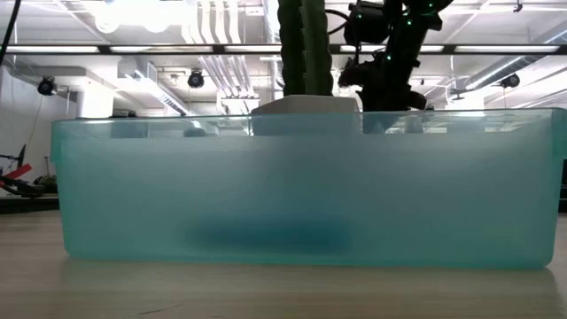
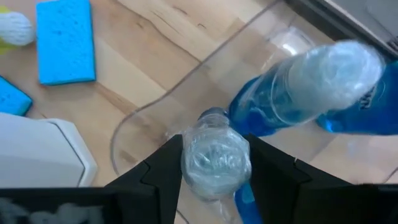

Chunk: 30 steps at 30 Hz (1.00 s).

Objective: Pick & Place Kitchen Sink Supplies
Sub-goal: Put the dish soap into the right transparent bin, then put the pink dish brush into the left transparent bin

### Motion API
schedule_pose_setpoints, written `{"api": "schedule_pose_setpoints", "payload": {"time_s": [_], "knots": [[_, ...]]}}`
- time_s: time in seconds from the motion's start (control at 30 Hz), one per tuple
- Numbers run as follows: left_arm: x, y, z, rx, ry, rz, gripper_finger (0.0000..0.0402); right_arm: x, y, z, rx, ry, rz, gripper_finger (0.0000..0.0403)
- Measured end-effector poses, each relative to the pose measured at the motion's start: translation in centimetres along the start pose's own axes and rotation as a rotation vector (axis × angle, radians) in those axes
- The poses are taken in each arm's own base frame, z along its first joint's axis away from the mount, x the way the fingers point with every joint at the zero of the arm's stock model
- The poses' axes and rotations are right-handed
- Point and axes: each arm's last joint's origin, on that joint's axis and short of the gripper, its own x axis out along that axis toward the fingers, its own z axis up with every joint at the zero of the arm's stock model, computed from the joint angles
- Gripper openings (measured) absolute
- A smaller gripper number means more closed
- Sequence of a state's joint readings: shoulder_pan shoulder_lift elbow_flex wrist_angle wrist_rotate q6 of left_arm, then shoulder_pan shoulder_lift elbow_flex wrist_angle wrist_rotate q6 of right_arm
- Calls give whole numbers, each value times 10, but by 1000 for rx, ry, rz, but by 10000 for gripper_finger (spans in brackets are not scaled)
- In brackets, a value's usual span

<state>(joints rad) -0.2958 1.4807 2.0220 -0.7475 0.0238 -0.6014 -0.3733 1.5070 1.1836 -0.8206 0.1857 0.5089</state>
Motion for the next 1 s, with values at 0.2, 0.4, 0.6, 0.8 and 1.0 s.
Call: {"api": "schedule_pose_setpoints", "payload": {"time_s": [0.2, 0.4, 0.6, 0.8, 1.0], "knots": [[0, 0, 0, -1, -1, 0, 256, -11, 0, 1, 1, 1, 18, 191], [0, 0, 0, -1, -1, 1, 256, -39, -4, 6, 20, -66, 55, 222], [0, 0, 0, 1, -3, 4, 256, -80, -8, -1, 42, -67, 114, 235], [0, 0, 0, 16, -3, 5, 256, -121, -5, -26, 81, -100, 249, 228], [0, 0, 0, 17, -3, 5, 255, -142, 8, -57, 150, -28, 313, 224]]}}
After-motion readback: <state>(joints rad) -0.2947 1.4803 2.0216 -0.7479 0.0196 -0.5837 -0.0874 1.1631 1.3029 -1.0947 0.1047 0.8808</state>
